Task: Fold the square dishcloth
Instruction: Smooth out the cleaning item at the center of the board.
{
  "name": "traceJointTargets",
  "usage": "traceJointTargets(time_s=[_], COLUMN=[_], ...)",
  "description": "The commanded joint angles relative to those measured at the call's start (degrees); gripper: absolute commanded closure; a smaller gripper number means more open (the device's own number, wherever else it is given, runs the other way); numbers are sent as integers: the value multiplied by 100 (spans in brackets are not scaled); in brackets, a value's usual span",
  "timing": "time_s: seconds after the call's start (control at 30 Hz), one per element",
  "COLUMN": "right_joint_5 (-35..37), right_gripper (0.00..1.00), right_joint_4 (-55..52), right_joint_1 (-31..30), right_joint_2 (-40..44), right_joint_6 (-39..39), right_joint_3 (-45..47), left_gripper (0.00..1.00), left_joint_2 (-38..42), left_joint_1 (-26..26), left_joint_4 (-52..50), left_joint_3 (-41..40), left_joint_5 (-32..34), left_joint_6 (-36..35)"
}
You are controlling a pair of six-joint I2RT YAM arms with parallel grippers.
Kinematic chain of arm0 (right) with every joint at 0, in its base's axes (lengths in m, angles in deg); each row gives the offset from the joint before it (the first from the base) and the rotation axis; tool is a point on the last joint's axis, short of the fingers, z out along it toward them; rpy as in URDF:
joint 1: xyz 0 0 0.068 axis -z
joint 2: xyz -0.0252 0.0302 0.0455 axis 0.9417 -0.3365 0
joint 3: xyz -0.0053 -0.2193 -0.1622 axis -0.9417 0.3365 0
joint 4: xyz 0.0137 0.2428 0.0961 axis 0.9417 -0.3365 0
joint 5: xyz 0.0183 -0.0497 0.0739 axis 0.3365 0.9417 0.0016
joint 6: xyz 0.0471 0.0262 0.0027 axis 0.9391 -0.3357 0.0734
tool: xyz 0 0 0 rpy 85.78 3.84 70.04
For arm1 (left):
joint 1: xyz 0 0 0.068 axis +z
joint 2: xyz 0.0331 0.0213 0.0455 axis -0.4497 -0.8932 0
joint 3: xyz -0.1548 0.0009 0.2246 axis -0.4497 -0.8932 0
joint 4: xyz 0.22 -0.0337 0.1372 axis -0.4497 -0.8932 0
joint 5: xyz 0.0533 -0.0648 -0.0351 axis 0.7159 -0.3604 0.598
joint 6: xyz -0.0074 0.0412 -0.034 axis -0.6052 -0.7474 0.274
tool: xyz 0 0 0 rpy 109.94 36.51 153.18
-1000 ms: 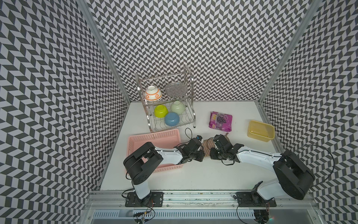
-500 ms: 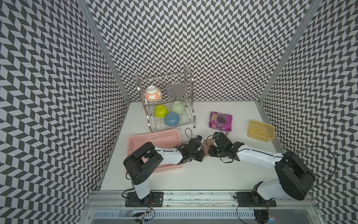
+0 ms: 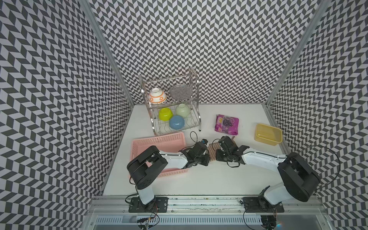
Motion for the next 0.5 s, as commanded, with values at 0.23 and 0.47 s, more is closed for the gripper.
traceJointTargets(time_s=[0.23, 0.47], right_joint_5=[218, 129], right_gripper=[83, 83], right_joint_4=[122, 113], right_joint_1=[414, 860], right_joint_2=[284, 514], right_joint_6=[-91, -301], right_joint_3=[317, 434], left_gripper=[84, 84], left_joint_2=[-56, -106], left_joint_1=[72, 105], left_joint_4=[-18, -32], left_joint_3=[-47, -56], left_joint_5=[112, 114], left_joint_6=[-59, -64])
